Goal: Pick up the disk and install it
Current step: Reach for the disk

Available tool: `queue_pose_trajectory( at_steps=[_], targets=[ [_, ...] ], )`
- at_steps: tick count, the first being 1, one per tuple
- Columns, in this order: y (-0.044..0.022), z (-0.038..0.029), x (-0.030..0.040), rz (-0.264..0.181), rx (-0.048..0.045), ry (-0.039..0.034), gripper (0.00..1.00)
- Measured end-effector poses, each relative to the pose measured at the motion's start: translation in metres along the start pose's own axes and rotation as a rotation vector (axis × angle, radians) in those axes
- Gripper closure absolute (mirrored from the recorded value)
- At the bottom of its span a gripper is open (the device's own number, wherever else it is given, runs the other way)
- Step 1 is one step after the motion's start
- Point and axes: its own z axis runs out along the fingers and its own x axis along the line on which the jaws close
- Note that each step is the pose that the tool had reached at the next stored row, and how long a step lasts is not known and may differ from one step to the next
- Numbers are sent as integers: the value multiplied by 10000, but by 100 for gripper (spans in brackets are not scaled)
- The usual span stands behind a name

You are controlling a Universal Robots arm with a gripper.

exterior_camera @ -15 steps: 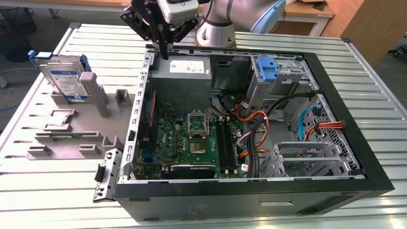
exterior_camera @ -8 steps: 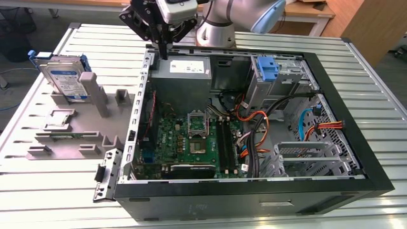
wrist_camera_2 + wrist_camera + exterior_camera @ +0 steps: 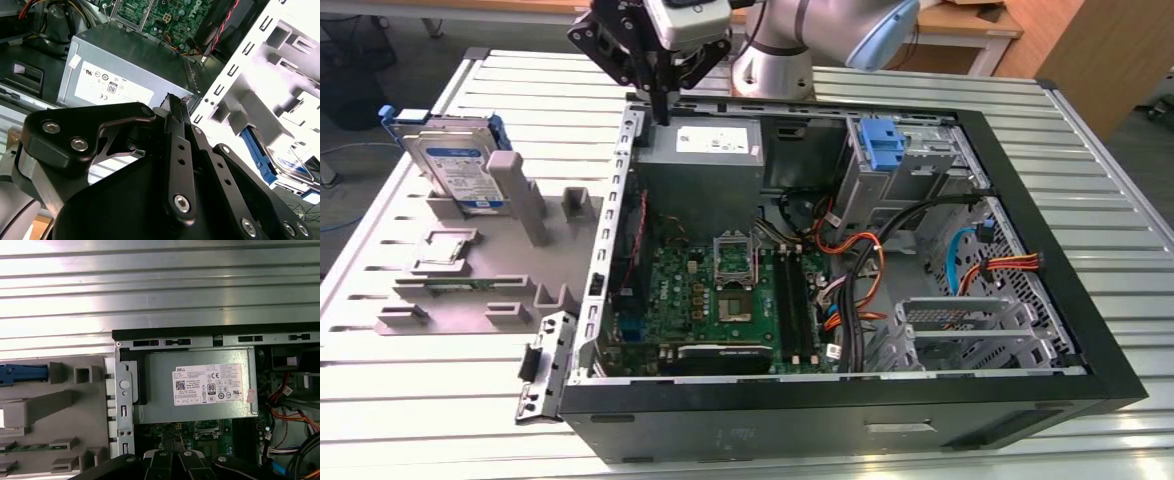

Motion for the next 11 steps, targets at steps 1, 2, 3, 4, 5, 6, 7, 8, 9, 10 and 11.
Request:
queue_pose_trajectory(
  at_steps=[1, 2, 3, 4, 5, 6, 7, 8, 9, 10, 11],
  targets=[
    [0, 0, 3, 0, -1, 0, 90],
    [-1, 1, 6, 0, 0, 0, 90],
    [-1, 1, 9, 0, 0, 0, 90],
    [-1, 1, 12, -1, -1, 0, 90],
    [-1, 2, 15, 0, -1, 0, 90],
    [-1, 2, 17, 0, 0, 0, 90],
    [-2, 2, 19, 0, 0, 0, 90],
    [-2, 2, 22, 0, 0, 0, 90],
    [-2, 3, 25, 0, -1, -1, 90],
    [-2, 4, 30, 1, -1, 0, 90],
    [-3, 3, 34, 0, 0, 0, 90]
  ],
)
